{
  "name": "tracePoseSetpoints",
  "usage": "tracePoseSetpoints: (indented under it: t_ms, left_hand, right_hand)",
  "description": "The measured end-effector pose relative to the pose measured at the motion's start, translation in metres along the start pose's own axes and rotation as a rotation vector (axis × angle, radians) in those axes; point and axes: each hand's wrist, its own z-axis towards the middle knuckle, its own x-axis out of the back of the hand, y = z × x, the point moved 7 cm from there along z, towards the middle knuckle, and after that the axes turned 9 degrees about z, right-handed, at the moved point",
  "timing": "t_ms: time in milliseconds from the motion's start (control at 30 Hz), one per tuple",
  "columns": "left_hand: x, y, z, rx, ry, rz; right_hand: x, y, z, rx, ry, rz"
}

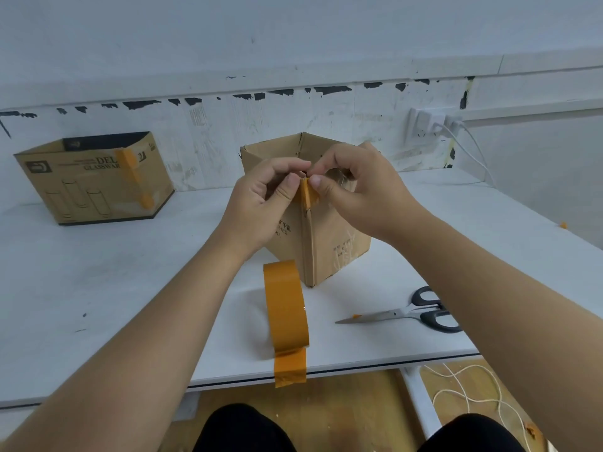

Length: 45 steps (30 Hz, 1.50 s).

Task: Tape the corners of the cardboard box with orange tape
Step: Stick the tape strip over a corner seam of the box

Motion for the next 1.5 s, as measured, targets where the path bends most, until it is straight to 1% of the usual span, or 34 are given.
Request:
tracePoseSetpoints:
  t_ms: [67, 200, 400, 533, 667, 800, 1033, 1167, 1333, 1500]
  left_hand:
    - [0.000, -0.003, -0.001, 0.020, 0.004, -0.031]
    - [-0.004, 0.000, 0.000, 0.020, 0.044, -0.059]
    - [-0.004, -0.004, -0.005, 0.037, -0.003, -0.118]
    - [-0.006, -0.003, -0.006, 0.033, -0.010, -0.079]
    - [-0.005, -0.011, -0.013, 0.031, -0.078, -0.023]
    - [-0.004, -0.011, -0.011, -0.006, -0.101, 0.090]
    - [-0.005, -0.009, -0.012, -0.022, -0.139, 0.109]
    - [-0.003, -0.009, -0.016, -0.051, -0.207, 0.125]
    - [-0.007, -0.006, -0.015, -0.045, -0.171, 0.128]
    - [-0.003, -0.007, -0.014, -0.047, -0.202, 0.125]
  right_hand:
    - [0.001, 0.000, 0.000, -0.008, -0.001, 0.014]
    - [-0.002, 0.001, 0.001, -0.030, 0.056, 0.026]
    - [-0.002, 0.003, -0.003, -0.024, 0.015, 0.041]
    - [-0.003, 0.002, -0.004, -0.009, 0.031, -0.005]
    - [-0.003, 0.002, -0.008, 0.014, -0.006, -0.033]
    - [-0.005, 0.003, -0.008, 0.034, -0.042, -0.090]
    - [-0.008, 0.005, -0.011, 0.051, -0.052, -0.115]
    - [-0.007, 0.006, -0.012, 0.056, -0.098, -0.108]
    - [-0.009, 0.004, -0.012, 0.049, -0.070, -0.100]
    - [-0.007, 0.003, -0.013, 0.057, -0.093, -0.085]
